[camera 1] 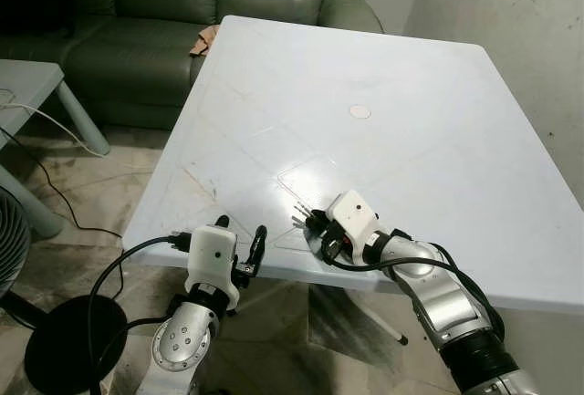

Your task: Hang keys on a hook

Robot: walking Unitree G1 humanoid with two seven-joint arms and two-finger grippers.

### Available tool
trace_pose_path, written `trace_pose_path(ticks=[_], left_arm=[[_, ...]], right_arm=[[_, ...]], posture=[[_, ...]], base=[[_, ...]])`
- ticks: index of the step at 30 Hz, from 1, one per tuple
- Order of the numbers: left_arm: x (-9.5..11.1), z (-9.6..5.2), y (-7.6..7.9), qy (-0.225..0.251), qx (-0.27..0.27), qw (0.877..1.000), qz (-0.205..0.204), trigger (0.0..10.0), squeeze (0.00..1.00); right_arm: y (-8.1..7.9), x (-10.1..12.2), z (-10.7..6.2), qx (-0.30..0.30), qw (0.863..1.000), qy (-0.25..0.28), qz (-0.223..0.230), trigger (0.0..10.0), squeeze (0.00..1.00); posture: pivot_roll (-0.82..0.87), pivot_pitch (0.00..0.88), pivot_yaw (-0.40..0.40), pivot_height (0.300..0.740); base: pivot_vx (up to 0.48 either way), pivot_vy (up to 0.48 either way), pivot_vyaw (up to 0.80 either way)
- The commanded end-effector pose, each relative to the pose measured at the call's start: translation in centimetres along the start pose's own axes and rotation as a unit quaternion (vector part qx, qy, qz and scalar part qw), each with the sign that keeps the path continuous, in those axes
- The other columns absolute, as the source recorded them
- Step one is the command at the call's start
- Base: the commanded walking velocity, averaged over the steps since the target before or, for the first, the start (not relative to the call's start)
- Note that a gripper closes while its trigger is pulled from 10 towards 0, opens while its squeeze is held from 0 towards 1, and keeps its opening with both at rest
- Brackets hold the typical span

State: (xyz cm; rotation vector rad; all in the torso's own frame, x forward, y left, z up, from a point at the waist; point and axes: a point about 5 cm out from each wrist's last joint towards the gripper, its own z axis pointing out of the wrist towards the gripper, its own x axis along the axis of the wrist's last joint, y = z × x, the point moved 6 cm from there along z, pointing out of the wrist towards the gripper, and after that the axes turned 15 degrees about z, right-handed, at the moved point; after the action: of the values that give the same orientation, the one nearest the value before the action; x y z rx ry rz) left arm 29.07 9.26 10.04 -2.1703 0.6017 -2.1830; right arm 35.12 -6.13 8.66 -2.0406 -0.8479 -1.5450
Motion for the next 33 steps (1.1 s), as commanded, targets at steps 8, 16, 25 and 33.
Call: trace_pose_path(ticks=[8,16,25,33], left_arm=[[0.2,-0.1,0.0,0.001,0.003,1.000,0.005,10.0,0.00],[0.1,-0.1,-0.1,0.000,0.007,1.000,0.007,10.0,0.00],[0.2,-0.1,-0.1,0.000,0.008,1.000,0.008,10.0,0.00],[0.2,-0.1,-0.1,-0.001,0.008,1.000,0.009,10.0,0.00]], right_arm=[[1.0,1.7,-0.2,-0.012,0.998,0.043,0.053,0.0,0.00],[3.1,4.2,-0.4,-0.051,0.983,0.109,0.137,1.4,0.00],[3.4,3.9,-0.3,-0.054,0.984,0.106,0.136,10.0,0.00],[2.0,2.7,-0.6,0.001,0.989,0.072,0.130,10.0,1.00]], posture=[[-0.04,0.110,-0.051,0.740],[-0.04,0.111,-0.051,0.740],[-0.04,0.117,-0.050,0.740],[-0.04,0.122,-0.048,0.740]], base=[[0.000,0.000,0.00],[0.000,0.000,0.00],[0.000,0.000,0.00],[0.000,0.000,0.00]])
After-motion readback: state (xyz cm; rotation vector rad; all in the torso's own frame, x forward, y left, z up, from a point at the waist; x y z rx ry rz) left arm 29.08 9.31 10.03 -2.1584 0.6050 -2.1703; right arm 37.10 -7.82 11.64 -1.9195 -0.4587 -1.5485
